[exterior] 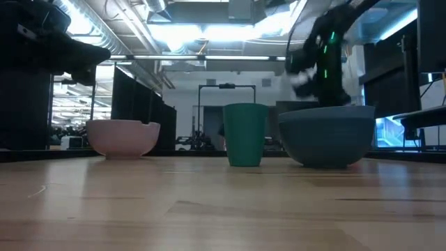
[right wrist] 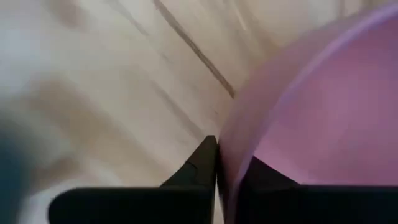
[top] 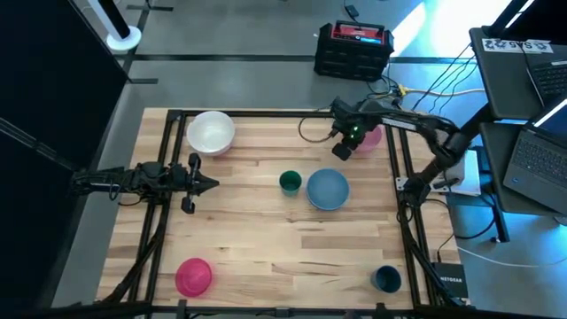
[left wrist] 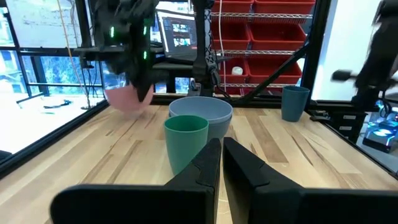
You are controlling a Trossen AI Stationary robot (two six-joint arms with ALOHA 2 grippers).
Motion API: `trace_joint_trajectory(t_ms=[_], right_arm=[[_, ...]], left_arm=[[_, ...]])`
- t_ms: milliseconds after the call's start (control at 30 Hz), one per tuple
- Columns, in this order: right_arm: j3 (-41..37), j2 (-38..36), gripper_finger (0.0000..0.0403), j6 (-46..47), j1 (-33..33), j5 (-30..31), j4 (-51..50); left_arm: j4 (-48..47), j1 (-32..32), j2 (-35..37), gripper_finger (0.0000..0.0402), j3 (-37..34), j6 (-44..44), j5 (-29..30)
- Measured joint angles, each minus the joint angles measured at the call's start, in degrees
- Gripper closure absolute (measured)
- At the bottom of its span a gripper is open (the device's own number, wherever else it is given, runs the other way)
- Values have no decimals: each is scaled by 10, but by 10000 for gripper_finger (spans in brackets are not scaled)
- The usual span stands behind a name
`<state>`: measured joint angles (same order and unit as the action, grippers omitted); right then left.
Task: Nest bowls inside each other
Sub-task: Stack the pink bowl on top of the light blue bowl
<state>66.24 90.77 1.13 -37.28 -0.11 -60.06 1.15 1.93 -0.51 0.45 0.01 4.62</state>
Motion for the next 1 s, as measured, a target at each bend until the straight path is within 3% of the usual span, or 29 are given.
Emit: trace_joint_trajectory(t_ms=[167,567,867,1000], right_arm=[[60,-82,402,10,104,-47,-74],[99,-69,403,104,399,-49,-68],[99,17,402,91,450,-39,-62],[99,55,381,88,446,-27,-61]], left_arm=[[0,0,0,402,0,0,0],[0,0,0,402,0,0,0],[0,0,0,402,0,0,0],[0,0,0,402,0,0,0]])
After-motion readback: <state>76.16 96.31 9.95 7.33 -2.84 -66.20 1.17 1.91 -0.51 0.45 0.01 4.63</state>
